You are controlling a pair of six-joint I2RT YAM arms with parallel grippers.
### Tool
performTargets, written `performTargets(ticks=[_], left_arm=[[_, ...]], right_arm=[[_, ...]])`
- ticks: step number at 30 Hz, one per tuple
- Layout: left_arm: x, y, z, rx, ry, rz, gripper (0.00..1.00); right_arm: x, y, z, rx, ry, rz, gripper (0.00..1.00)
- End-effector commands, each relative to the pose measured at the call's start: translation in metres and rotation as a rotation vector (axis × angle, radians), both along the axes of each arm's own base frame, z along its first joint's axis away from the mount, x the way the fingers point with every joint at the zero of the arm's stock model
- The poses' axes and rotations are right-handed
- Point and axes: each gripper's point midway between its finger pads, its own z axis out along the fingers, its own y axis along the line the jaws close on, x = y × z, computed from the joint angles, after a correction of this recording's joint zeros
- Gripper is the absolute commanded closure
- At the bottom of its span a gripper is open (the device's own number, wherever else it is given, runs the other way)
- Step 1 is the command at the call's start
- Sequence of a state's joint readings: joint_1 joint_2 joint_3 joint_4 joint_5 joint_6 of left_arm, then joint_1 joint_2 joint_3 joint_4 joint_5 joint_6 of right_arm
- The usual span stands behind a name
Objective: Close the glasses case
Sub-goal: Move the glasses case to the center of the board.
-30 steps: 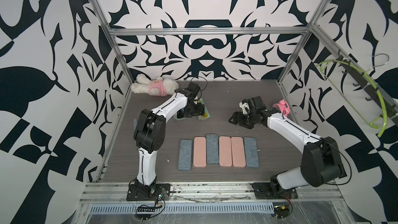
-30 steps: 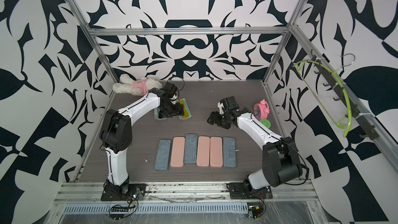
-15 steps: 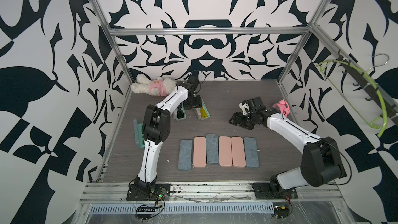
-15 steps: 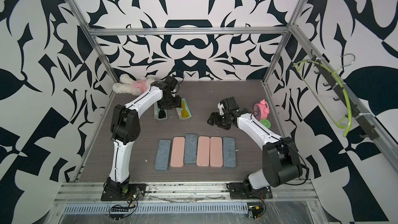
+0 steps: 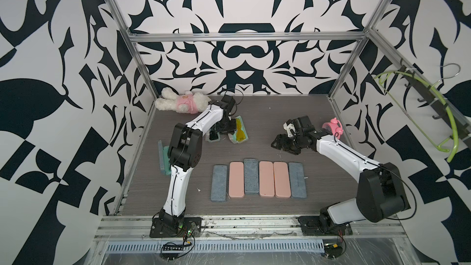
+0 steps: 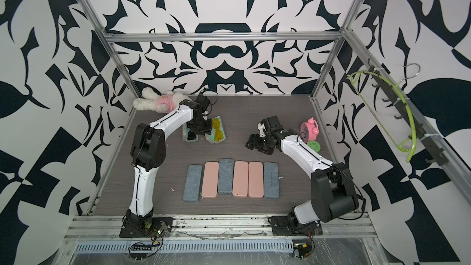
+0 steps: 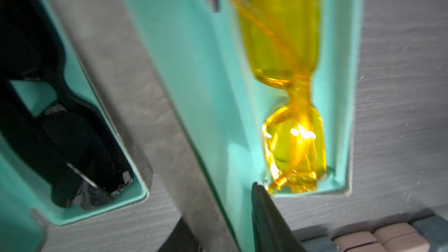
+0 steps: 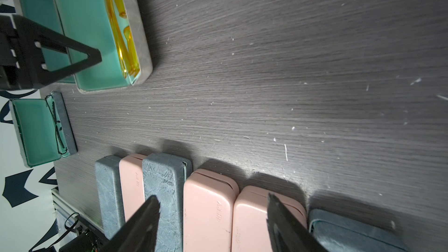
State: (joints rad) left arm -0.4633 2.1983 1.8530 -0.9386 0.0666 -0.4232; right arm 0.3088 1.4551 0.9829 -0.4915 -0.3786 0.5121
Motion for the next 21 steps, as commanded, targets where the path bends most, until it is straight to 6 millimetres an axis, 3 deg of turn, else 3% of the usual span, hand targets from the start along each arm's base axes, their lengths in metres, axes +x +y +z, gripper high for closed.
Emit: performTargets(ticks=[1,12,21], left_arm=[[-0.013,-0.004,0.019,-0.025,-0.009,-0.029,0.68],[-0.041,-0.021,0.034,-0.037,-0.020,-0.082,0.73],[-0.071,-0.039,0.033,-0.050,-0.001,-0.096,0.74]], right_arm=[[0.000,0.003,0.014,0.020,-0.046,0.013,0.28],[-0.001,0.008,0.016,0.038,-0.048,0.014,0.29],[-0.002,0.029,0.013,0.045,-0.040,0.044,0.31]])
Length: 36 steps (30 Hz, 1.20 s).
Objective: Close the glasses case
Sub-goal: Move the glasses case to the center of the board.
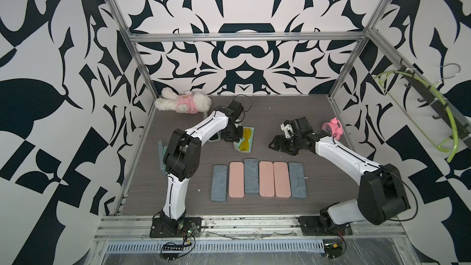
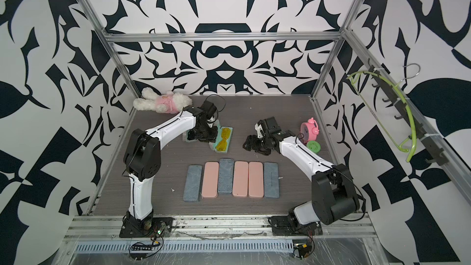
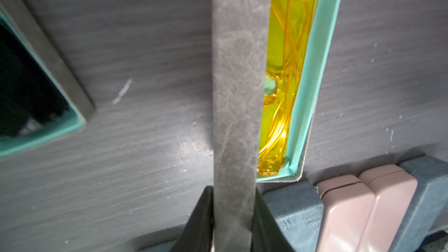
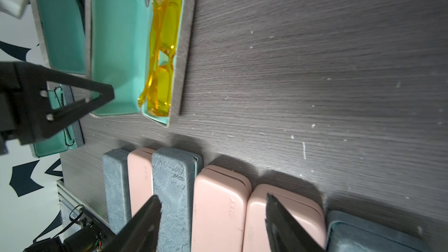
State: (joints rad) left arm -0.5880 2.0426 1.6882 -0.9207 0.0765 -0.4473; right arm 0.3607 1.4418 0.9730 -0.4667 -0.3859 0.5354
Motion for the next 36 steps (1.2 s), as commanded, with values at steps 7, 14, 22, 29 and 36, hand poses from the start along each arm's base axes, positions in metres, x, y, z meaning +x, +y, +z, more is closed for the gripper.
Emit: performTargets(ticks=[7,14,22,29,36], left_arm=[[-0.029,-0.022,0.017,-0.057,-0.007,0.012,0.73],[-0.037,-0.031,0.016,-0.082,-0.005,0.026,0.71],[-0.042,-0.029,0.019,-0.095,-0.010,0.044,0.56],[-0.040,-0.029,0.036,-0.126,-0.056,0.046,0.39],[-0.030,-0.033,0.075,-0.215,-0.154,0.041,0.17]], right_arm=[[0.007,0.036,0.004,0.009,-0.018,0.048,0.33],[0.015,0.056,-0.005,-0.001,0.001,0.055,0.39],[0.030,0.058,-0.018,-0.024,0.016,-0.001,0.48],[0.039,0.063,-0.027,-0.033,0.019,-0.017,0.54],[0.048,0.066,-0.037,-0.037,0.019,-0.028,0.59]])
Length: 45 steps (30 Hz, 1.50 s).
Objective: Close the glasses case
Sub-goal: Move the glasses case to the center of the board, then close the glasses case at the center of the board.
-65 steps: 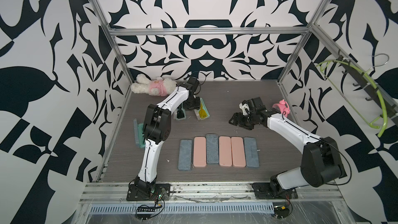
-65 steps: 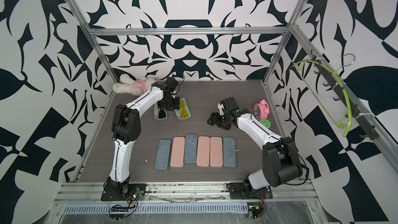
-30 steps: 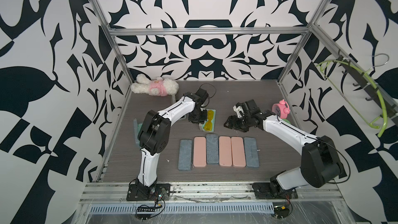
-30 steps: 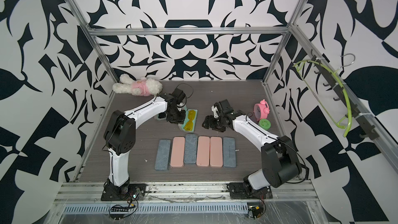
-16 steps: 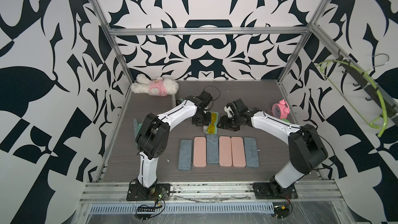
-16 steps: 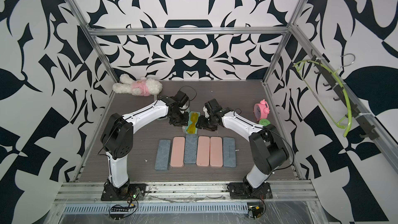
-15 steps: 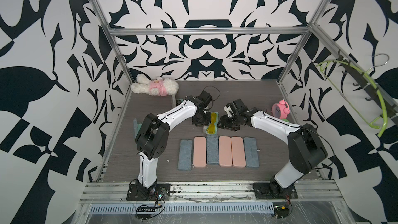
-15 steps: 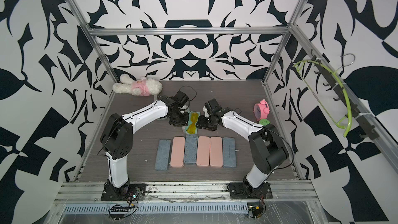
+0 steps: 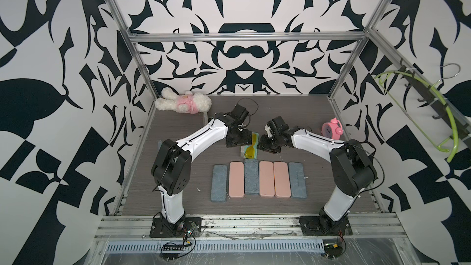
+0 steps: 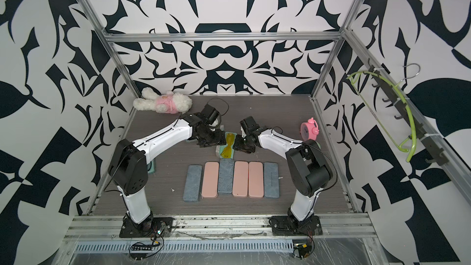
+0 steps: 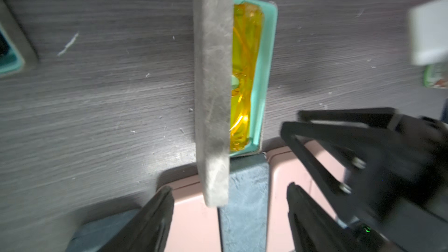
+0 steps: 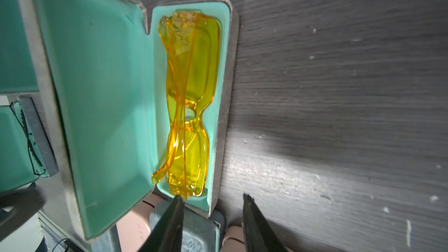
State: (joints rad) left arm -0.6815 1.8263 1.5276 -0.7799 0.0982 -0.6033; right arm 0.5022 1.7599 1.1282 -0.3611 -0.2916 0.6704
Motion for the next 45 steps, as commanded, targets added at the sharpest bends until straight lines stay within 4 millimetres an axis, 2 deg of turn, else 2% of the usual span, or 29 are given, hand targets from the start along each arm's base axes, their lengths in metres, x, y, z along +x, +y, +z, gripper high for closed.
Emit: performTargets(ticks=[1,5,9,14,28,34,45], left_arm=[[0.006,-0.004,0.032,-0.080,-0.071,-0.007,0.16],[0.015,-0.002,0.048,-0.180,-0.101,0.002,0.16],[0.021,0.004,0.048,-0.241,-0.084,0.012,0.20],[0.024,0.010,0.037,-0.277,-0.060,0.018,0.30],[0.023,0.006,0.023,-0.353,-0.034,-0.004,0.58],[0.020,0.009,0.009,-0.329,-0.003,-0.004,0.65],[0.020,0.015,-0.015,-0.266,0.036,0.010,0.67]], right_arm=[[0.017,0.009,0.015,0.025,-0.070,-0.012,0.59],[0.023,0.012,0.011,0.026,-0.074,-0.017,0.64],[0.027,0.014,0.005,0.026,-0.076,-0.017,0.67],[0.030,0.015,-0.002,0.020,-0.078,-0.019,0.71],[0.035,0.020,-0.013,0.022,-0.070,-0.010,0.84],[0.035,0.019,-0.014,0.016,-0.070,-0.003,0.86],[0.034,0.022,-0.015,0.010,-0.067,0.015,0.88]])
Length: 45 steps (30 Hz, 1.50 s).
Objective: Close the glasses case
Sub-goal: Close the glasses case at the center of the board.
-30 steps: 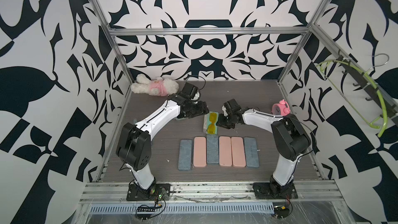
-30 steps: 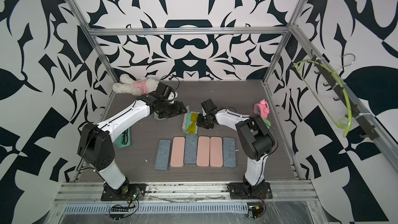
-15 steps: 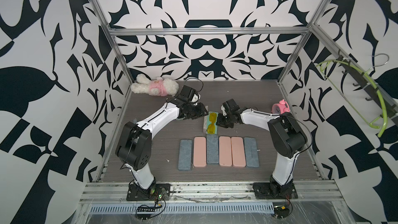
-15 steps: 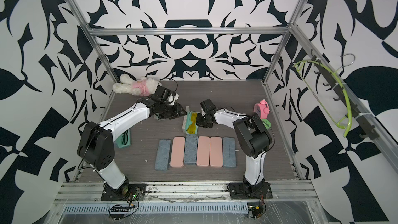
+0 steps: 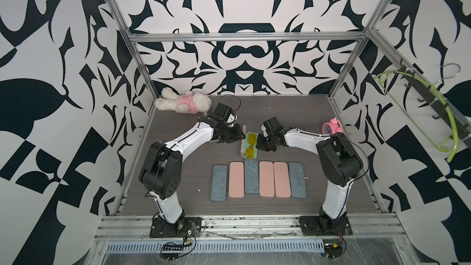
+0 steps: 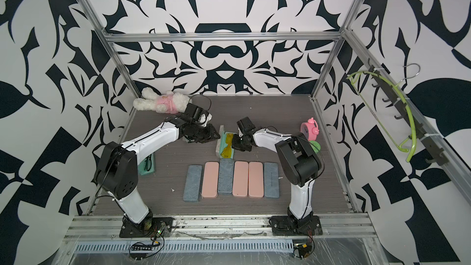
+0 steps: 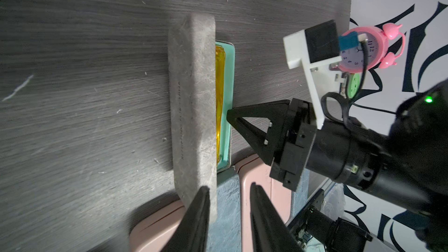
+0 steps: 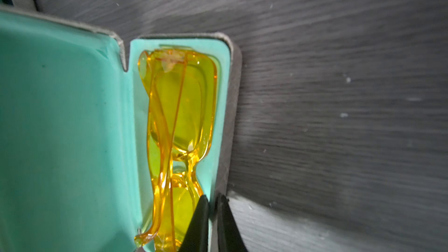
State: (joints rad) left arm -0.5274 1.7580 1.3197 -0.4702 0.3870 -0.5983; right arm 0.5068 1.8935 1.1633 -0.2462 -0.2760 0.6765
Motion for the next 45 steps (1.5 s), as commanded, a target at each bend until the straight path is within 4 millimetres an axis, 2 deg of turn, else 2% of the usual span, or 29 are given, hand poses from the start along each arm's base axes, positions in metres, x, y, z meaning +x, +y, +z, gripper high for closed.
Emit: performTargets(ticks=[1,8,16,32,45], left_arm=[[-0.003,0.006,-0.019,0.042,0.036,-0.007,0.67],[-0.003,0.008,-0.032,0.064,0.056,-0.005,0.68],[-0.004,0.008,-0.041,0.073,0.073,-0.008,0.74],[-0.008,0.007,-0.047,0.059,0.087,-0.007,0.89],[-0.010,0.007,-0.052,0.056,0.102,-0.006,0.93]], right_arm=[[0.010,0.009,0.015,0.011,-0.050,0.025,0.89],[0.009,0.011,0.014,0.010,-0.048,0.030,0.90],[0.009,0.011,0.014,0.007,-0.046,0.037,0.90],[0.009,0.014,0.017,0.010,-0.052,0.039,0.92],[0.009,0.013,0.019,0.009,-0.053,0.041,0.94]])
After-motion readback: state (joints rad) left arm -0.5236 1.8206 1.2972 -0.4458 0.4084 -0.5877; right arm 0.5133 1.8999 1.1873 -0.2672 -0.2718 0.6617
